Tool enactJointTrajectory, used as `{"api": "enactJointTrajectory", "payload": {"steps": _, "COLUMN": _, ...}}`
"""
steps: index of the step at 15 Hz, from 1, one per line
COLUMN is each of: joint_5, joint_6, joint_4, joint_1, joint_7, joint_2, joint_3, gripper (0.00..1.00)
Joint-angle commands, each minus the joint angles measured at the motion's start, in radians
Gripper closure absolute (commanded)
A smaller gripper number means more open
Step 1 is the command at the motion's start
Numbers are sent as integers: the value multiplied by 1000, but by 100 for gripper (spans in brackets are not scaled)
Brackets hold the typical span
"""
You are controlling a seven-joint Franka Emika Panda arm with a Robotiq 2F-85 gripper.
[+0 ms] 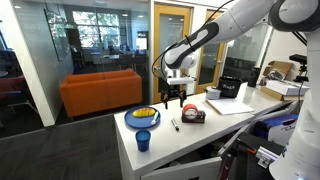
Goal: Pick the marker and put it in the cup
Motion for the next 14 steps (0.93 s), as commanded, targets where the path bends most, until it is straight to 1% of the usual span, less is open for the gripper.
{"api": "enactJointTrajectory", "payload": {"steps": 1, "joint_5": 35, "joint_6": 110, "joint_4": -59, "joint_1": 9, "joint_7": 6, "joint_2": -8, "joint_3": -16, "gripper": 0}}
{"api": "enactJointTrajectory", "payload": {"steps": 3, "joint_5": 35, "joint_6": 126, "joint_4": -89, "joint_1": 11, "joint_7": 13, "joint_2": -22, "joint_3": -19, "gripper": 0}}
{"api": "enactJointTrajectory", "payload": {"steps": 4, "joint_5": 15, "joint_6": 91, "joint_4": -51, "joint_1": 11, "joint_7": -2, "joint_2": 8, "joint_3": -19, "gripper": 0}}
{"api": "enactJointTrajectory", "payload": {"steps": 9, "joint_5": 16, "joint_6": 96, "joint_4": -58, "joint_1": 12, "joint_7": 5, "joint_2": 3, "joint_3": -19, "gripper": 0}}
{"api": "enactJointTrajectory", "payload": {"steps": 14, "joint_5": 9, "joint_6": 119, "joint_4": -37, "joint_1": 15, "joint_7": 17, "joint_2": 59, "joint_3": -25, "gripper": 0}}
